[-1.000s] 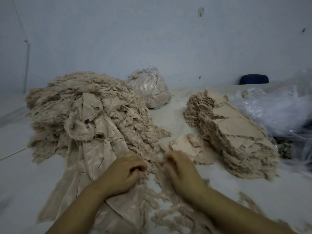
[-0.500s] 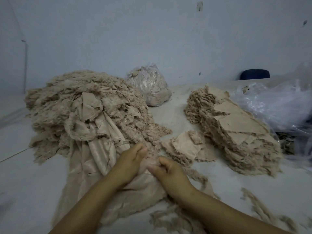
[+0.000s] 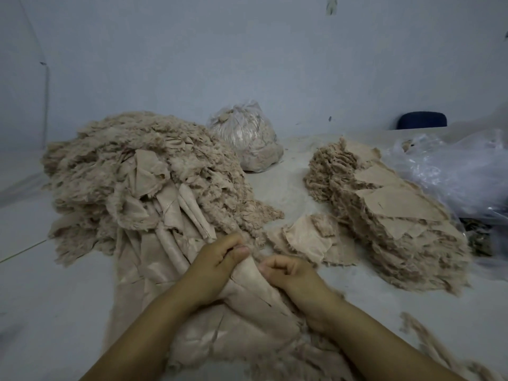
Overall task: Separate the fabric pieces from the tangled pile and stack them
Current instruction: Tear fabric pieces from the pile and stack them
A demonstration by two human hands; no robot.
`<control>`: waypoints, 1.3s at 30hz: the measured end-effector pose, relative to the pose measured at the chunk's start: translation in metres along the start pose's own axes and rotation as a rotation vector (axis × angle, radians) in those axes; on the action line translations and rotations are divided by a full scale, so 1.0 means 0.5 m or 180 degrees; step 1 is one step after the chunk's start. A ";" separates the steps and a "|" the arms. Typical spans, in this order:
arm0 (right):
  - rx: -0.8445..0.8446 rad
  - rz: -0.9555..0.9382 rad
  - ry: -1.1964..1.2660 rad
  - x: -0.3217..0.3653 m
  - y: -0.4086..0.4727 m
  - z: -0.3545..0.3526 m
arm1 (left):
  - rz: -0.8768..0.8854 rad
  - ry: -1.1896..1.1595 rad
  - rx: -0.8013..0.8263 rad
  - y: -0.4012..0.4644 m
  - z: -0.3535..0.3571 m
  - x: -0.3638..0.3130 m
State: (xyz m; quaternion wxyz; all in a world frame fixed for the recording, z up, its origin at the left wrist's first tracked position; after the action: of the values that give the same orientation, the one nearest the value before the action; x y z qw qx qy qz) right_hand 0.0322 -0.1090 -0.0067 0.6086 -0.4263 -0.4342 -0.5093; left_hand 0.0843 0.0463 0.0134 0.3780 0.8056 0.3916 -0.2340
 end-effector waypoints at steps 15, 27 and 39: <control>-0.0795 -0.1259 -0.0278 0.025 0.001 -0.048 | 0.0083 0.1383 0.0779 -0.001 -0.007 0.013; -0.0710 -0.1194 -0.1098 0.012 0.012 -0.019 | -0.0028 0.0973 -0.0052 0.023 0.007 0.008; -0.0296 -0.0678 -0.1036 -0.007 0.019 -0.003 | -0.0367 0.0753 -0.0006 0.029 0.006 0.034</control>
State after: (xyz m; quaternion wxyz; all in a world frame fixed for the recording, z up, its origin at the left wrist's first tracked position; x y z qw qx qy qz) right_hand 0.0413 -0.1083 -0.0110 0.4527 -0.4823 -0.5456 -0.5146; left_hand 0.1058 0.0459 0.0062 0.3158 0.8034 0.4793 -0.1584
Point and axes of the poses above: each hand's wrist, its own y-axis towards the middle knuckle, its own z-axis out of the palm, x = y × z, the point moved 3 cm from there along y, towards the middle knuckle, and after that the axes turned 11 degrees about y, right-handed, at the moved point
